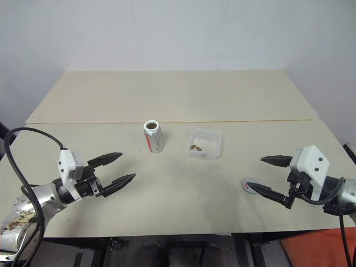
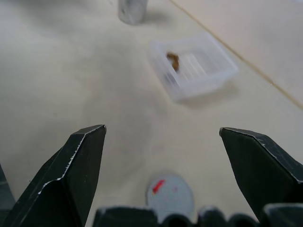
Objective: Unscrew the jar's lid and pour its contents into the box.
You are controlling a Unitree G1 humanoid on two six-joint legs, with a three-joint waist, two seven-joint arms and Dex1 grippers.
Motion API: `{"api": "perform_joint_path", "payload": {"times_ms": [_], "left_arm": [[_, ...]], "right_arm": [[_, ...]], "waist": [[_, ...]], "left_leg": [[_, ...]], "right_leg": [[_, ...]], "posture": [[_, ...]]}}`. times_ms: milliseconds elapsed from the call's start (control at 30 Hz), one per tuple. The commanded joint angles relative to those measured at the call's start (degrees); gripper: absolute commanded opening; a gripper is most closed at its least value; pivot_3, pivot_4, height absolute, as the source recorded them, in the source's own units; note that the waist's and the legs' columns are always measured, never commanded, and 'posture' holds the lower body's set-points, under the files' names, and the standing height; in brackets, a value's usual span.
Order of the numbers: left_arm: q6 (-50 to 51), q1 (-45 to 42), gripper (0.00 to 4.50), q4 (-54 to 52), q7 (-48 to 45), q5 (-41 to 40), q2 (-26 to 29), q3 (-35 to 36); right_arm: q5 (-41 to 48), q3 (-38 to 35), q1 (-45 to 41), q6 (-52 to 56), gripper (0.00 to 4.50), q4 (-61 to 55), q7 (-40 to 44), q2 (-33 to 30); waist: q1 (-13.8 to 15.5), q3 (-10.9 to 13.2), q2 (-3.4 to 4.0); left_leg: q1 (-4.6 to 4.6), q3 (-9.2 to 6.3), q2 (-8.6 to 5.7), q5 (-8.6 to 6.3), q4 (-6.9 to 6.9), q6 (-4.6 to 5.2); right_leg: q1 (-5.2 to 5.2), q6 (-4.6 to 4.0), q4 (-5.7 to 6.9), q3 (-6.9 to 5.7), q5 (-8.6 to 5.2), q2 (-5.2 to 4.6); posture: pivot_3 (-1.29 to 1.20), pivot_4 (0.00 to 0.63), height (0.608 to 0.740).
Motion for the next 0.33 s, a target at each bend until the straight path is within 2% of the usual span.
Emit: {"api": "perform_joint_path", "payload": {"times_ms": [33,200,333], "left_arm": [[1.0,0.5,4.49,-2.2,-1.2,-2.6,1.1,2.0],[0.8,1.0,4.49,-3.0,-1.8,-2.0,2.7,2.4],[2.4,-0.5,4.49,-2.3,-2.0,-2.2,4.0,1.6]], "right_arm": [[1.2,-0.5,-0.7,0.7,4.50,0.6,2.3,-2.3],[2.4,0.8,-4.0,-0.3,4.50,0.8,4.5,-3.9],[-2.2,0.8,-3.8,-3.8,4.50,2.7,3.3,-4.1]], "waist": [[0.0,0.0,0.00],[-0.1,0.0,0.00],[0.0,0.0,0.00]], "left_leg": [[-0.02,0.00,0.00,0.00,0.00,-0.01],[-0.02,0.00,0.00,-0.02,0.00,0.01],[-0.04,-0.01,0.01,-0.02,-0.01,0.01]], "right_leg": [[-0.01,0.00,-0.01,0.00,0.00,0.00],[-0.02,0.00,-0.03,0.02,0.00,-0.01],[-0.02,-0.01,-0.04,0.01,0.00,-0.01]], "posture": [[0.00,0.150,0.740],[0.00,0.150,0.740],[0.00,0.150,0.740]]}}
